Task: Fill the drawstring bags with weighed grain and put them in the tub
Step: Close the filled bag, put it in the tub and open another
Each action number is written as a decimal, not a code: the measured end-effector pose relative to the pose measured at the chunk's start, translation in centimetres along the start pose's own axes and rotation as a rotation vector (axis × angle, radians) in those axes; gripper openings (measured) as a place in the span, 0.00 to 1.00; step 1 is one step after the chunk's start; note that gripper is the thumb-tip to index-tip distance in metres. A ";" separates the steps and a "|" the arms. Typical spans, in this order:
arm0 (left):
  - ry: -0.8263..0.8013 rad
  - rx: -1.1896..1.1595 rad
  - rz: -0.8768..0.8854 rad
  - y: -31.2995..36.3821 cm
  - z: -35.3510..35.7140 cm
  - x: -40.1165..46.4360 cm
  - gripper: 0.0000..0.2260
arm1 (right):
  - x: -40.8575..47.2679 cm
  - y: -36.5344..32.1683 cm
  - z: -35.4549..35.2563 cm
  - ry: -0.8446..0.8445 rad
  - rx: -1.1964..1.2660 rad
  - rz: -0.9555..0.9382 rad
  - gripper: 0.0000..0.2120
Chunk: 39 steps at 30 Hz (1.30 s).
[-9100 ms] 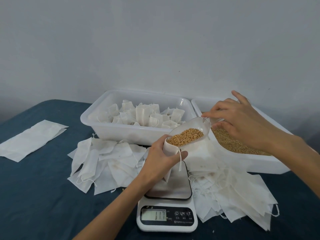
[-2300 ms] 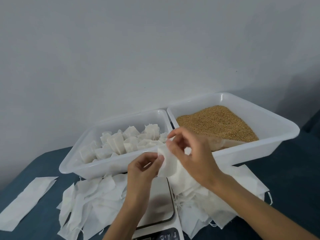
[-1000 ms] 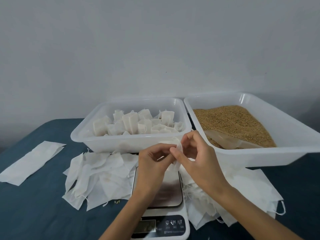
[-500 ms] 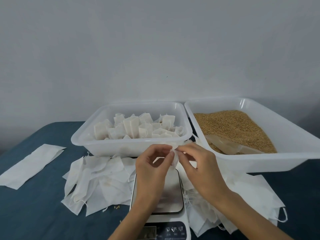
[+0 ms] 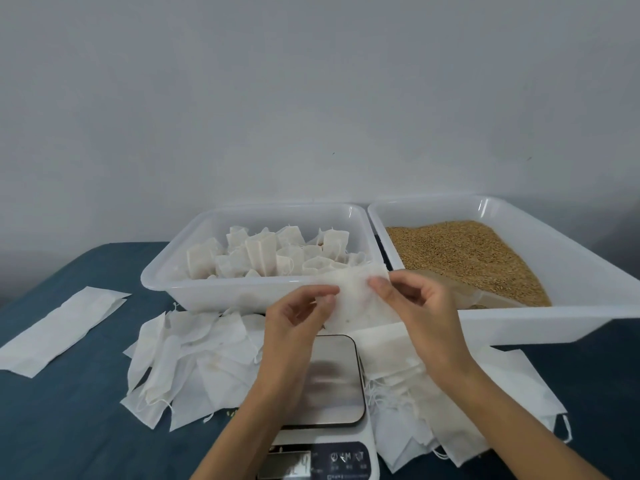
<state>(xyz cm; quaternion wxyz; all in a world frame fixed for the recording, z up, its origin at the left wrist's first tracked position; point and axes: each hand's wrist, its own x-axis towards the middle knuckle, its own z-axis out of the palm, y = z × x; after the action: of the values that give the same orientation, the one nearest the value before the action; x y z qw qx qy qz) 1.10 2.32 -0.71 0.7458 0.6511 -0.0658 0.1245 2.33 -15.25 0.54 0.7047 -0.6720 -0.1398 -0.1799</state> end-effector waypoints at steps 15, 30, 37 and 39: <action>0.122 0.037 0.136 -0.2 0.0 -0.1 0.12 | -0.5 0.0 0.0 -0.160 -0.242 -0.067 0.09; 0.151 -0.033 0.058 -0.2 -0.3 0.3 0.11 | -0.5 -0.8 -0.4 -0.218 -0.258 -0.114 0.20; 0.144 -0.067 0.033 -0.5 -0.7 0.5 0.09 | -0.6 -0.5 -0.4 -0.321 -0.369 -0.169 0.21; 0.157 -0.068 0.046 -0.6 -0.7 0.7 0.09 | -0.6 -0.4 -0.5 -0.316 -0.348 -0.175 0.22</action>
<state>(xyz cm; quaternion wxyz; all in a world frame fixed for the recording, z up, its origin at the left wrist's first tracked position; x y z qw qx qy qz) 1.86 3.02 -1.24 0.7674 0.6118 -0.0261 0.1898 1.61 -15.74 0.63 0.5293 -0.7885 -0.2727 -0.1541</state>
